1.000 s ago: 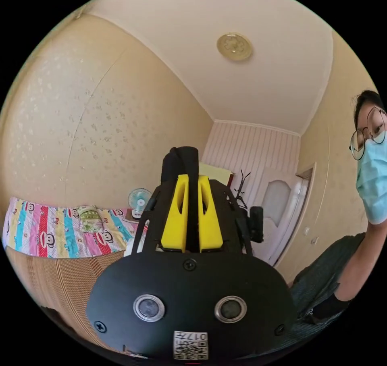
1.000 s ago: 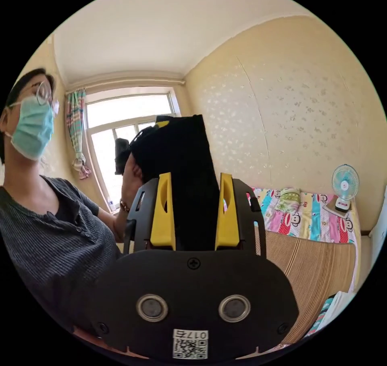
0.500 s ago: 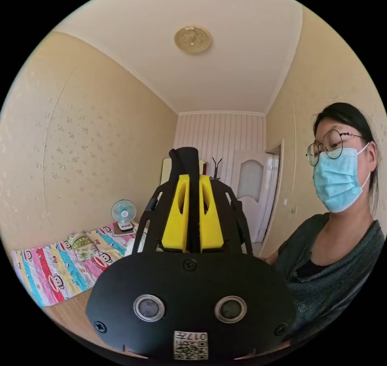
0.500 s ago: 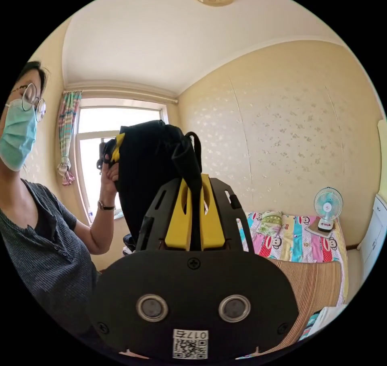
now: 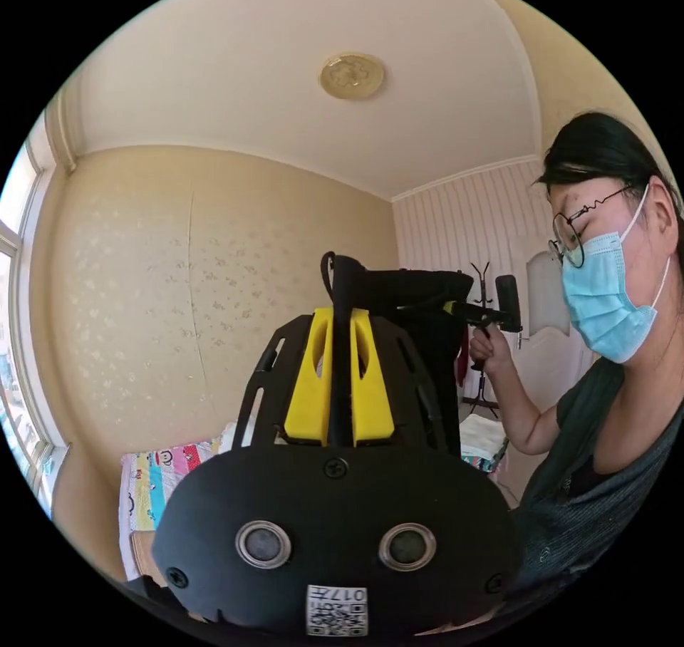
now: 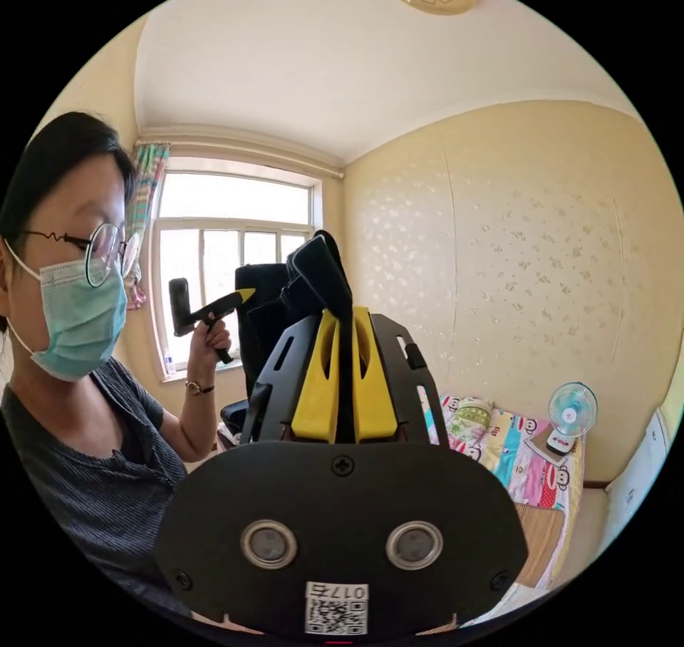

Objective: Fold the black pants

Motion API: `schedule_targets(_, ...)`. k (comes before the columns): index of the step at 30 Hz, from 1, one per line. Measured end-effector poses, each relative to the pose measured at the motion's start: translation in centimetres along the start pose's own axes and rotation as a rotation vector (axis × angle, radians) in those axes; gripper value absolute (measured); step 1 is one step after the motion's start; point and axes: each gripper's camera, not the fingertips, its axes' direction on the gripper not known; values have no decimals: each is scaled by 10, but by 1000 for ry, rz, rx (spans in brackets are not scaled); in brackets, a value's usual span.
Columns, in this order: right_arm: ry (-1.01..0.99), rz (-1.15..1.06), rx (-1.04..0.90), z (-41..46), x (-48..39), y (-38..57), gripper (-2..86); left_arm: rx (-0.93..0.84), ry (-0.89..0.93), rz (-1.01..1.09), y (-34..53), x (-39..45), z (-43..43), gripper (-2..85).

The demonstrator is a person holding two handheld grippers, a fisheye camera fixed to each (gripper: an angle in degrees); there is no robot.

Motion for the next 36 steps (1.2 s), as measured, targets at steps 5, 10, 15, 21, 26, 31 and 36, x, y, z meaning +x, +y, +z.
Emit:
schedule_targets(5,95,113,-242,104,116,20,33,-126,-8,-238,46,-77,125,42)
schedule_targets(10,176,258,-476,295,311,23,53,-355,-32,-466,93,-265,392,52)
schedule_targets(15,37,523,-617,389,408,166,120,-745,-82,-596,227,-364,516,91)
schedule_targets(21,-16,556,-1109,403,350,466,128,-1244,-33,-591,543,-323,469,105)
schedule_targets(26,-73,680,-1329,349,289,625,130,-1490,-53,-787,734,-276,378,134)
schedule_targets(31,90,772,-1377,284,267,682,136,-1511,-211,-896,804,-265,309,133)
schedule_targets(36,69,856,-1444,248,261,711,135,-1541,-273,-971,824,-264,277,43)
